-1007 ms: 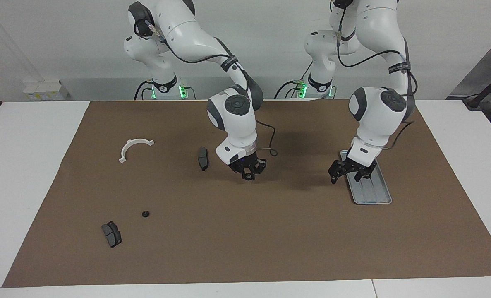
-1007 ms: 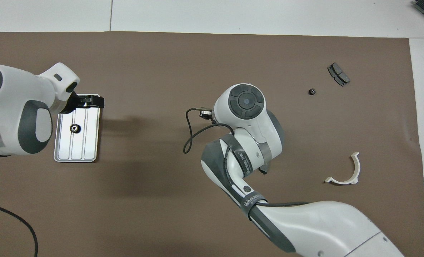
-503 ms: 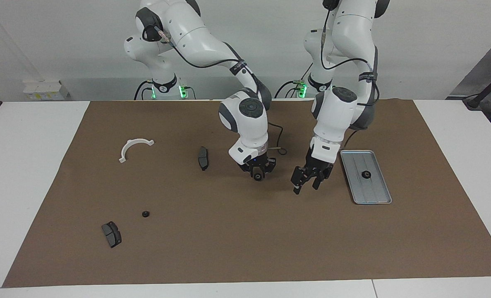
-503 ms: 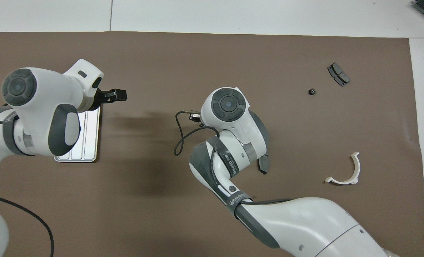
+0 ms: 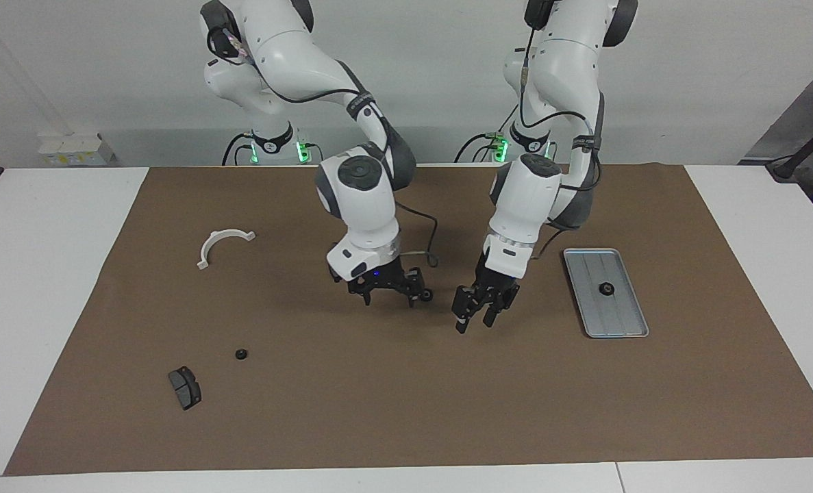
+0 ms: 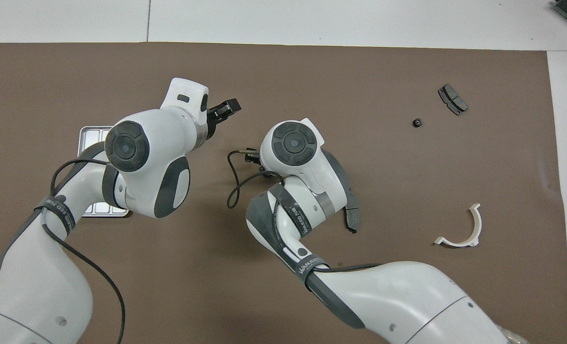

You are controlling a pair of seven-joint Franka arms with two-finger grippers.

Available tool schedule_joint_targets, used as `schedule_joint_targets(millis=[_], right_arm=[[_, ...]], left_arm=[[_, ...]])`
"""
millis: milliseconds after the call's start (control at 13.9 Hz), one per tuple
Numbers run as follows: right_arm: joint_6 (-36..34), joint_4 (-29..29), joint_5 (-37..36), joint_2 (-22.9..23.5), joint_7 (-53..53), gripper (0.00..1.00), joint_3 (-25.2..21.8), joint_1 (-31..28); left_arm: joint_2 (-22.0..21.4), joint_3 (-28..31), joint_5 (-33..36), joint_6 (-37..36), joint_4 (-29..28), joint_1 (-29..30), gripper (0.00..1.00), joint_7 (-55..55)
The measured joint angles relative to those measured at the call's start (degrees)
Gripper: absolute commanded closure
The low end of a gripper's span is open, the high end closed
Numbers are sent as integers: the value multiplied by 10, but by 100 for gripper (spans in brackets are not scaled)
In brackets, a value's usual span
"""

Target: Pick bearing gear from pile to tray

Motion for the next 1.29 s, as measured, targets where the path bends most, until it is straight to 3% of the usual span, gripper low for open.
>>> schedule_joint_targets(millis=[216, 503, 935, 1151, 1295], right_arm=[[-2, -29, 0, -30, -85, 0, 0, -66], [-1, -36, 0, -30, -180, 0, -1, -154], [32, -25, -4, 19, -228, 1, -1, -213], [63, -21, -15, 55, -228, 22, -1, -213], [64, -21, -16, 60, -228, 36, -1, -219]], left_arm=[[13, 0, 30, -4, 0, -39, 32, 1], [22, 1, 96, -50, -1, -58, 32, 3], [25, 1, 118, -99, -12, -71, 40, 36], [25, 0, 119, -103, -26, -83, 43, 41], [23, 1, 120, -102, -35, -89, 50, 43]])
